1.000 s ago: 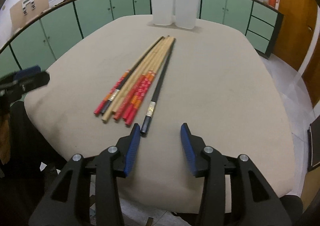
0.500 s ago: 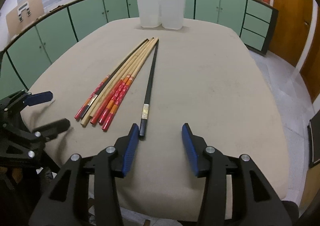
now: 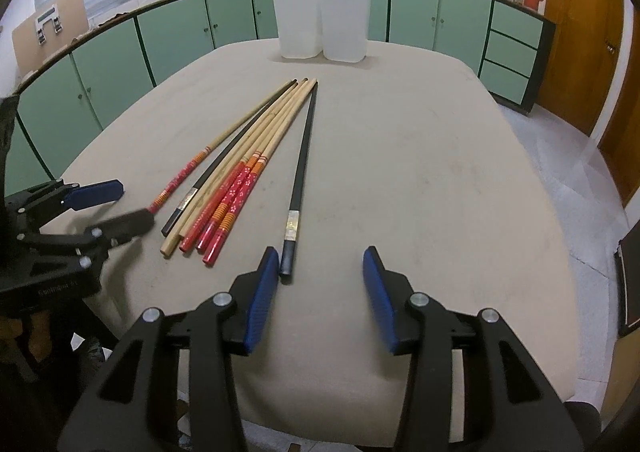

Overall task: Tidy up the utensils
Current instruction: 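Grasp a red-banded chopstick with the left tool while the right tool grasps a black chopstick, then carry the chopsticks up toward the white holder with both tools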

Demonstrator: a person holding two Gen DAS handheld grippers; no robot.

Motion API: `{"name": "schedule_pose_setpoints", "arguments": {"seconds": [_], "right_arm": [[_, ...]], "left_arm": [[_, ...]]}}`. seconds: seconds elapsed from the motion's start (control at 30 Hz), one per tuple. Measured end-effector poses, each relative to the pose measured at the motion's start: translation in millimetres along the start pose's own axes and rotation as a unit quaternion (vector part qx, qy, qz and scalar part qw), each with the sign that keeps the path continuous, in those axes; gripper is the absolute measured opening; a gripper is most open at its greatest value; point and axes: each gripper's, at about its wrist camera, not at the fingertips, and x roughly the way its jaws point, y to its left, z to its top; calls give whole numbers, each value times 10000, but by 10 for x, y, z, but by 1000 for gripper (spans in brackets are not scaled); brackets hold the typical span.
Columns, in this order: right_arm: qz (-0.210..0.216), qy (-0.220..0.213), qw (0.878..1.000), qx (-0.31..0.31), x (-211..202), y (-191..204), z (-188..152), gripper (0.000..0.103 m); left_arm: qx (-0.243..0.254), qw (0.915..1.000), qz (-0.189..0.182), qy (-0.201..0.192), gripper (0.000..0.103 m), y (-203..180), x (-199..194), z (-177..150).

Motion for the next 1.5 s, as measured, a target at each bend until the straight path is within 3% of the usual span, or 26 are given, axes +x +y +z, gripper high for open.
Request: {"name": "schedule_pose_setpoints", "arguments": {"seconds": [0.13,0.23,0.4,0.47,0.6,0.73,0.83,0.9,0.97,1.0,1.07,1.27,1.5], "right_arm": [[-20,-66,9999,-117,34,100,10,42],[-100,-137,9997,-163,57,153,28,34],[-557,-277,9981,-54,77,146,33,12],[-692,-293,9972,11,81,113,26,9],[-946,-307,9947,257,70,28,5,8],[-833,-277,9958,272,89,46,8,11],[-799,-312,9960,235,90,70,2,12],[-773,-323,9962,245,80,54,-11,11],[-761,-320,9963,220,94,51,-5,8],[-737,-314,9966,203,97,53,9,6],[-723,-313,9967,196,81,51,14,6],[-581,-416,9972,197,-217,58,187,6],[-463,-534,9975,-59,-692,58,750,6]], "left_arm": [[169,9998,-65,-57,52,-72,25,22],[163,9997,-89,-135,51,-97,70,53],[-287,9993,22,-257,15,44,125,117],[-450,9985,112,-287,7,104,132,116],[-841,9938,626,-364,6,220,64,65],[-884,9937,633,-267,7,260,60,44],[-753,9953,533,-294,22,224,55,30],[-693,9957,537,-309,25,205,60,35],[-637,9964,448,-337,23,201,65,37],[-648,9965,388,-345,14,208,70,47],[-679,9966,323,-323,8,238,84,84],[-873,9951,166,-428,6,334,-150,237],[-792,9925,93,-926,6,403,-687,677]]}}
